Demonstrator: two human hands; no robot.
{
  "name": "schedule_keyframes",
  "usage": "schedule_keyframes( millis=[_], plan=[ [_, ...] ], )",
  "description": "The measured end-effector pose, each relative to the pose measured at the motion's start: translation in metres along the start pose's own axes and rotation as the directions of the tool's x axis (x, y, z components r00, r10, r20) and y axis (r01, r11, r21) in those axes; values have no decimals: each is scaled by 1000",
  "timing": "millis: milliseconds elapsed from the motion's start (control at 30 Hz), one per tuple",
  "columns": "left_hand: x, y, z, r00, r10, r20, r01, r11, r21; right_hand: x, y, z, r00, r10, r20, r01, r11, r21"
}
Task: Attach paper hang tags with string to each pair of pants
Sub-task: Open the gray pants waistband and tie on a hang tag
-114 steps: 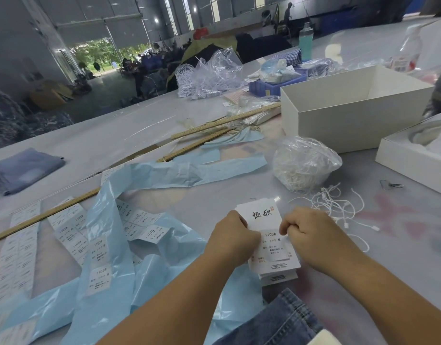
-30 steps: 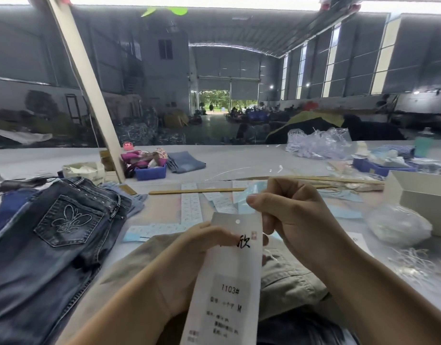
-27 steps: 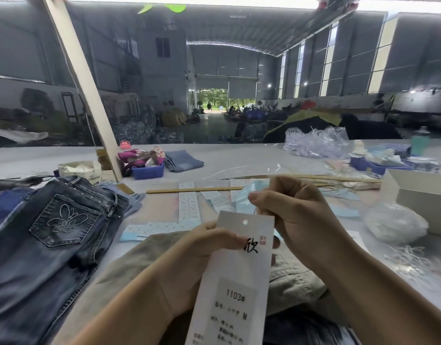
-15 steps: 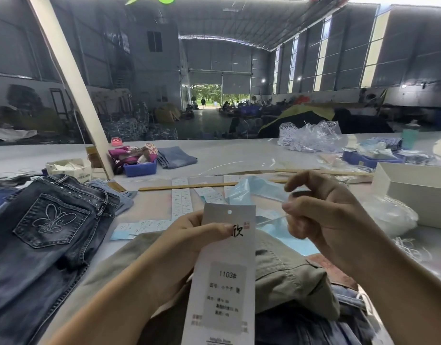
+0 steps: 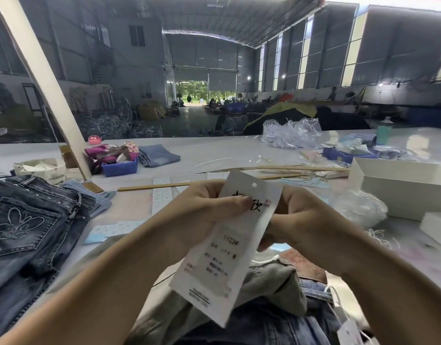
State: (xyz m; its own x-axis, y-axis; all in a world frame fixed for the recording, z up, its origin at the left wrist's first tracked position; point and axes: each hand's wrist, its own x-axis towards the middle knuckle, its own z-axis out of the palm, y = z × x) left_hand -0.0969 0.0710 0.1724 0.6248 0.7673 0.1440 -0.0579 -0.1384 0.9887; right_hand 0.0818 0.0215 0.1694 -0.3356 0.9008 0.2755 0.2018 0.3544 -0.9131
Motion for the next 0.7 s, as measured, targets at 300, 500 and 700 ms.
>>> schedule_keyframes(
  millis=[300, 500, 700],
  plan=[
    [10, -8, 11, 1000, -8, -11, 9, 997, 80, -7, 14, -4, 994, -44, 95, 32, 992, 124],
    [14, -1, 7, 997, 42, 63, -48, 994, 96, -6, 22, -5, 999, -8, -32, 11, 994, 109],
    [19, 3, 8, 997, 71, 17, -73, 975, 208, -13, 21, -15, 991, 105, -82, -94, 988, 121]
  ],
)
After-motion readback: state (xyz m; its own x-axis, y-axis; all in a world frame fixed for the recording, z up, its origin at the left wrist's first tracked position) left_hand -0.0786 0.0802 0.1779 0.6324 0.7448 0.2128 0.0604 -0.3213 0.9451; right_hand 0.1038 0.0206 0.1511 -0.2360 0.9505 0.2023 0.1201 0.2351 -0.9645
